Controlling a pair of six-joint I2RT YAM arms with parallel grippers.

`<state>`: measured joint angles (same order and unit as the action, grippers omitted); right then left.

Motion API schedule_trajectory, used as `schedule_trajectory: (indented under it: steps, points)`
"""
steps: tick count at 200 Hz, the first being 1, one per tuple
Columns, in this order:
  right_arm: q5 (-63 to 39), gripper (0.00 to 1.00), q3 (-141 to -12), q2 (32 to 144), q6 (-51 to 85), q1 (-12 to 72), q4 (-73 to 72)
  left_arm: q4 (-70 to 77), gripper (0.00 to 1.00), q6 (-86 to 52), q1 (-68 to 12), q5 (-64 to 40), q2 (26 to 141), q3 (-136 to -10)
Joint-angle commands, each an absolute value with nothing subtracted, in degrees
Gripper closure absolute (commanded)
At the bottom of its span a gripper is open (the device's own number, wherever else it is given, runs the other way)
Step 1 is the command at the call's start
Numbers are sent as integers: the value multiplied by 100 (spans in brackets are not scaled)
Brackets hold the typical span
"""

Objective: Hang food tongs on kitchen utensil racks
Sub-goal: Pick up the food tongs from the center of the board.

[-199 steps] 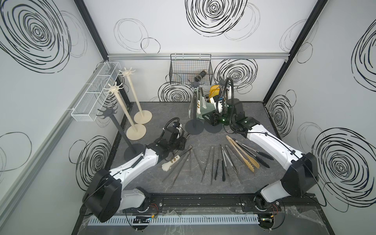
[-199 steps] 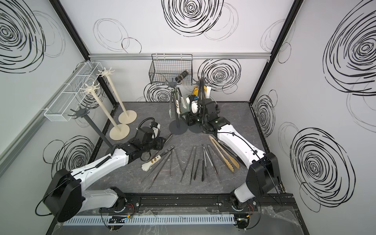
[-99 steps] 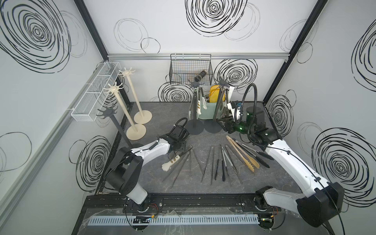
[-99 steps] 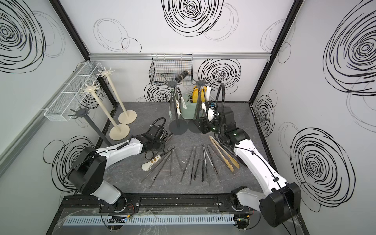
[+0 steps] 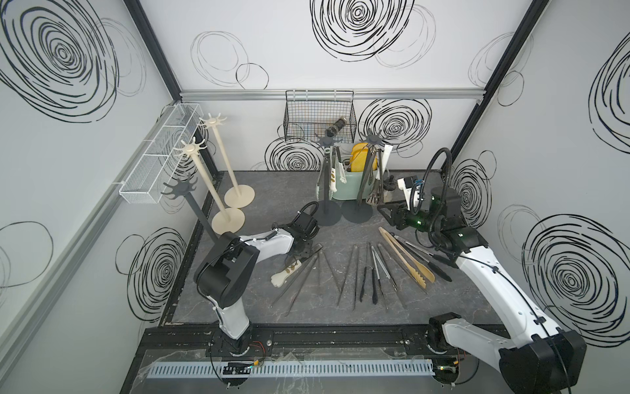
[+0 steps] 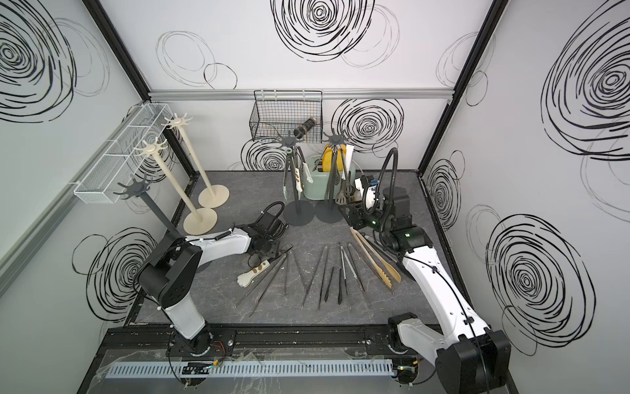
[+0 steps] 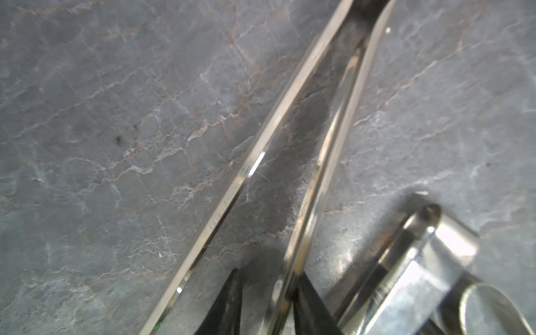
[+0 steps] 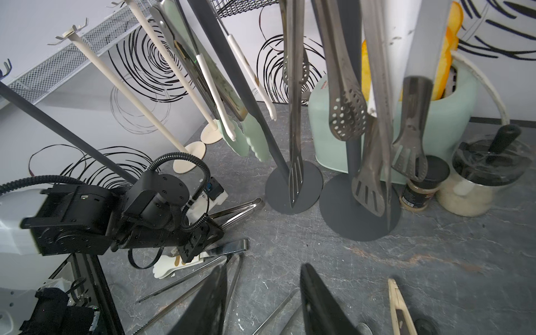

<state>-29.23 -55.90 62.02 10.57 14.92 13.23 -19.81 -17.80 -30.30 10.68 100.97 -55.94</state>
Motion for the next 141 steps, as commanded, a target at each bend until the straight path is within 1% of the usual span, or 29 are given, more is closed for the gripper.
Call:
schedule_trajectory:
  steps: [1, 38, 100, 112, 119, 122, 141]
  points:
    - [-3015, 56, -5520, 6117, 953, 1437, 1277, -1954, 70, -1811, -3023, 1194, 10194, -5605]
    - [-3045, 55, -5485, 6117, 965, 1392, 1257, -1886, 79, -1911, -3034, 1302, 10230, -5405]
    - [-3093, 55, -5484, 6102, 1000, 1371, 1270, -2052, 90, -2079, -2971, 2119, 10091, -5347]
    - [-3087, 55, -5473, 6095, 1002, 1367, 1267, -2103, 95, -2101, -2962, 2287, 10043, -5385]
    - [-3085, 55, -5471, 6094, 1011, 1369, 1271, -2116, 95, -2106, -2955, 2366, 10008, -5417]
    - [-3085, 55, -5462, 6089, 1011, 1365, 1267, -2124, 100, -2109, -2953, 2384, 9995, -5427]
    - [-3067, 55, -5454, 6104, 1004, 1355, 1265, -2143, 100, -2112, -2937, 2460, 9853, -5537]
